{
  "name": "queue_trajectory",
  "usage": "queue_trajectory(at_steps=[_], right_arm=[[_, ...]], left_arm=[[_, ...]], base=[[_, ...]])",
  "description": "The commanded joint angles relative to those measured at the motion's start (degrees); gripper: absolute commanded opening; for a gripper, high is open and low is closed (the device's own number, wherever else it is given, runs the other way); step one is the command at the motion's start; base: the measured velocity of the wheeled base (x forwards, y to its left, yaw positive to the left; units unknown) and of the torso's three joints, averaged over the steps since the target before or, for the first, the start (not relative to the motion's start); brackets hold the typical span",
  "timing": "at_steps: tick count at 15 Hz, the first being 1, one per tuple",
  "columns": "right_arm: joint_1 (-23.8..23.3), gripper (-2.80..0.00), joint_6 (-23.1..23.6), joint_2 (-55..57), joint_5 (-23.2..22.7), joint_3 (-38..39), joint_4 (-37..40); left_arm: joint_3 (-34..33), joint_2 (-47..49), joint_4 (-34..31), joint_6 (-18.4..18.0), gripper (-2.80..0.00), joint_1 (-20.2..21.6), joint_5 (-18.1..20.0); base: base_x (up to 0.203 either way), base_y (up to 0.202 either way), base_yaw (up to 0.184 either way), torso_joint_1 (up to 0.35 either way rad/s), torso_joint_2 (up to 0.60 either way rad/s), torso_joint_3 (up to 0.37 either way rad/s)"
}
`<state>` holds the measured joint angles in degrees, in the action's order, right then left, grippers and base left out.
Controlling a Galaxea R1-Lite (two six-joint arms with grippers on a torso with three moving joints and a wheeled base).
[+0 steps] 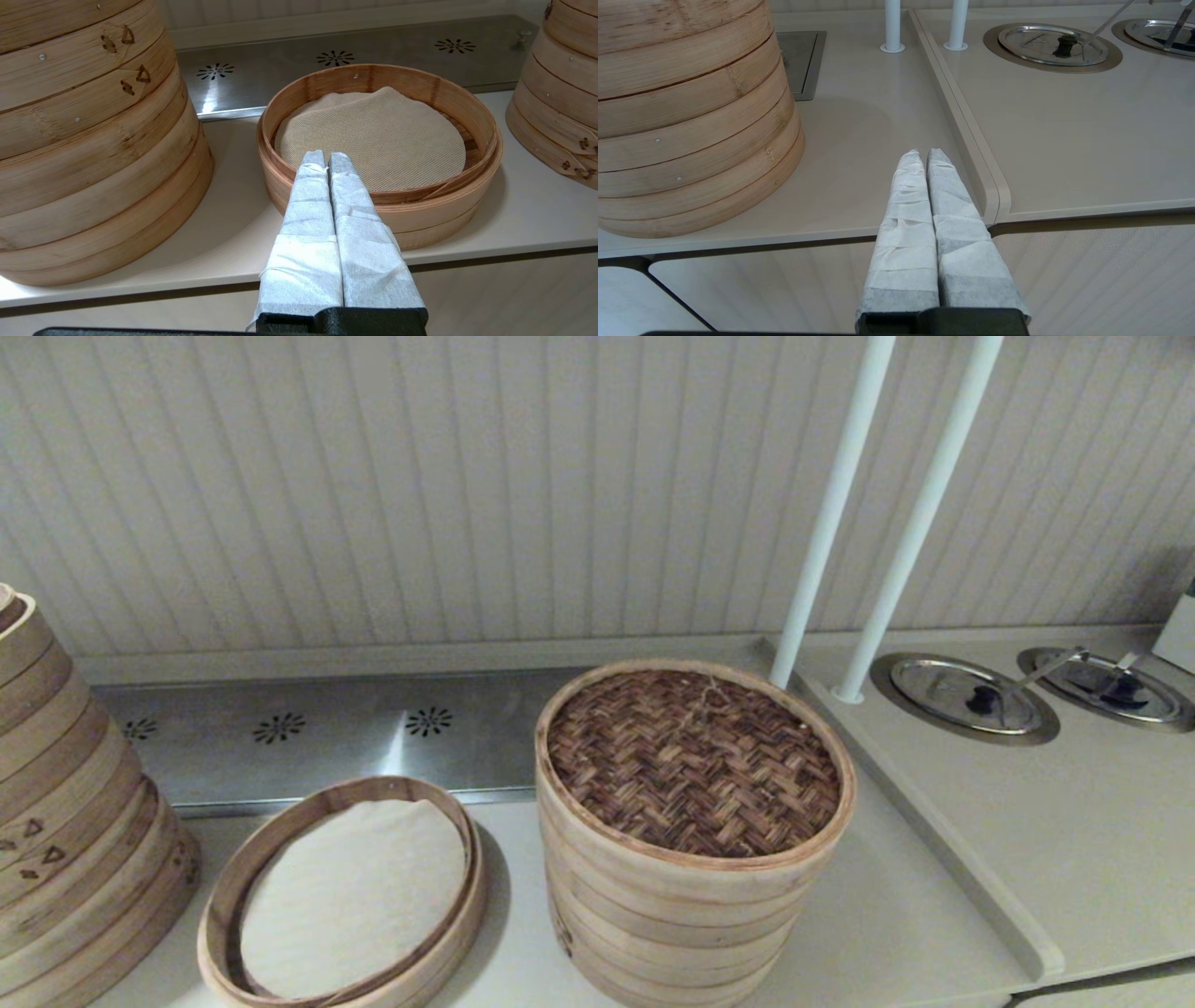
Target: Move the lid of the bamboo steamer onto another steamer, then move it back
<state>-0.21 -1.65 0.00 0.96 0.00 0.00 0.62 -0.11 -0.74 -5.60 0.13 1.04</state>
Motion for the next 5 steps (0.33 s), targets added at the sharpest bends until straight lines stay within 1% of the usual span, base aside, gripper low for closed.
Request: queue_trajectory(at_steps=[1,5], right_arm=[[0.0,-2.8,0.0,0.1,0.0,0.2,0.0],[0.0,-2.8,0.2,0.0,0.1,0.2,0.0]], left_arm=[[0.0,0.0,-0.1,0.0,-2.8,0.0,0.0],[0.0,0.0,-0.1,0.0,-2.8,0.0,0.0]], base=[[0.0,0.0,0.0,0.0,0.0,0.0],[0.0,0.0,0.0,0.0,0.0,0.0]])
